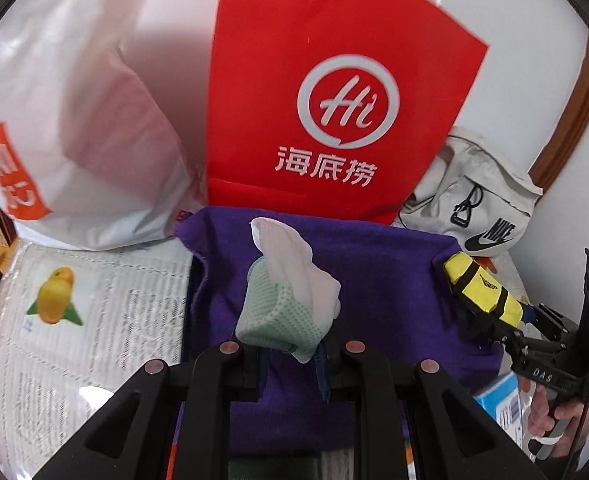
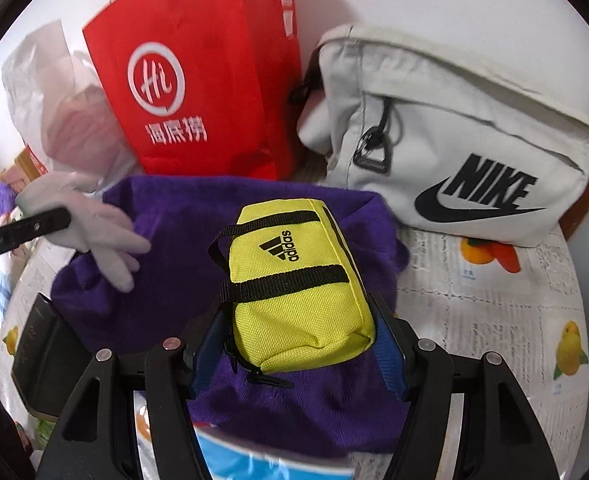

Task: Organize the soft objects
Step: 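Carry the gloves in the left tool and the pouch in the right tool onto the purple towel, then open the left tool to drop the gloves while the right tool releases the pouch on the towel, then move the left tool to the white sponge while the right tool reaches the black watch strap, then close the left tool on the white sponge while the right tool grips the black watch strap, then carry the sponge in the left tool and the strap in the right tool onto the purple towel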

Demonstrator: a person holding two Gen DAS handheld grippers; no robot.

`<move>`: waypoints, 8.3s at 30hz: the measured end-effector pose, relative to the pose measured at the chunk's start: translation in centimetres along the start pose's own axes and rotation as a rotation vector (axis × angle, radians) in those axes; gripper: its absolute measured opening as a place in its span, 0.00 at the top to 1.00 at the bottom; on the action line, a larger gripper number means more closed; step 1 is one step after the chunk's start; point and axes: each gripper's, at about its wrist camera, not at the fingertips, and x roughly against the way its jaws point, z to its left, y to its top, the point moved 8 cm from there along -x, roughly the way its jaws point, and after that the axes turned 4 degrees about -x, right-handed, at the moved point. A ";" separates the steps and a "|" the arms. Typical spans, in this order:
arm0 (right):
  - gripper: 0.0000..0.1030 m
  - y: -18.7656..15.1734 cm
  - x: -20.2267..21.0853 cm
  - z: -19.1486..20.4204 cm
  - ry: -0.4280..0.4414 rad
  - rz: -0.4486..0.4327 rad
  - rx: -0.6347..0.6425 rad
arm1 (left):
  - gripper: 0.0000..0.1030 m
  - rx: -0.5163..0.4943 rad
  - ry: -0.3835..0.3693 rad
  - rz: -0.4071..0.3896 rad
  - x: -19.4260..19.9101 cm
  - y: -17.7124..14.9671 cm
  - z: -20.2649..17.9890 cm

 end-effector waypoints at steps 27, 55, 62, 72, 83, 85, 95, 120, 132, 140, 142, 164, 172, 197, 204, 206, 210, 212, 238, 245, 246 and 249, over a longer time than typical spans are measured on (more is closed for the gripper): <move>0.18 -0.2 -1.9 0.6 0.024 0.089 0.022 | 0.38 -0.056 -0.008 0.144 -3.7 -1.4 -1.9; 0.18 -6.0 10.4 4.3 0.054 -0.045 -0.016 | 0.31 -0.021 0.027 0.034 7.7 -8.1 0.1; 0.18 -9.6 13.2 4.8 0.052 -0.036 -0.059 | 0.31 0.023 0.051 0.021 11.0 -10.8 1.3; 0.18 -15.7 17.0 6.9 0.060 -0.077 -0.031 | 0.31 0.062 0.046 0.009 14.0 -15.8 2.2; 0.23 -21.2 16.7 7.3 0.070 -0.025 -0.014 | 0.31 0.025 0.038 0.042 14.4 -21.5 0.9; 0.23 -22.0 16.6 7.2 0.075 -0.018 -0.021 | 0.28 0.008 0.013 0.043 14.4 -22.6 0.3; 0.23 -24.6 16.2 6.4 0.087 0.007 -0.057 | 0.22 -0.130 -0.064 0.095 13.7 -27.5 -3.0; 0.55 -25.4 10.8 8.5 0.029 0.034 0.122 | 0.15 -0.062 -0.042 0.032 11.8 -27.4 -0.5; 0.77 -25.2 10.6 9.1 0.061 0.045 0.143 | 0.23 -0.037 -0.062 0.016 11.8 -27.4 -0.2; 0.80 -24.3 11.3 9.3 0.098 -0.007 0.115 | 0.43 -0.007 -0.078 0.006 12.1 -27.5 0.1; 0.80 -24.2 12.0 9.5 0.095 -0.018 0.132 | 0.48 0.017 -0.089 0.008 12.2 -27.5 0.5; 0.80 -29.2 14.8 5.9 0.011 -0.004 0.076 | 0.33 -0.012 -0.109 0.018 12.8 -28.5 0.2; 0.80 -29.5 16.4 6.7 0.024 -0.027 0.100 | 0.24 -0.027 -0.066 -0.003 14.7 -27.5 0.6; 0.80 -29.0 14.4 3.5 0.004 -0.060 -0.010 | 0.18 -0.149 0.014 0.028 15.1 -32.3 0.0; 0.78 -29.2 13.9 4.1 -0.027 -0.059 0.020 | 0.19 -0.165 0.066 0.010 14.0 -31.3 -0.6; 0.68 -29.2 13.8 4.5 -0.025 -0.055 0.033 | 0.19 -0.187 0.092 0.010 13.6 -31.2 -0.8; 0.67 -29.0 13.5 5.2 -0.077 -0.066 0.077 | 0.42 -0.224 0.125 0.002 13.6 -30.9 -1.4; 0.79 -28.9 13.6 5.0 -0.075 -0.061 0.065 | 0.44 -0.213 0.098 0.010 13.6 -30.8 -1.5; 0.80 -22.1 20.9 5.1 0.054 -0.162 0.044 | 0.44 -0.043 -0.002 -0.070 17.2 -21.8 -1.4; 0.80 -18.5 20.4 5.4 0.068 -0.181 0.054 | 0.44 -0.016 -0.015 -0.075 16.6 -18.8 -1.7; 0.80 -18.1 20.3 5.5 0.067 -0.183 0.057 | 0.44 -0.015 -0.016 -0.077 16.6 -18.6 -1.8; 0.80 -16.4 20.1 5.6 0.067 -0.187 0.063 | 0.44 -0.011 -0.024 -0.085 16.3 -17.4 -2.0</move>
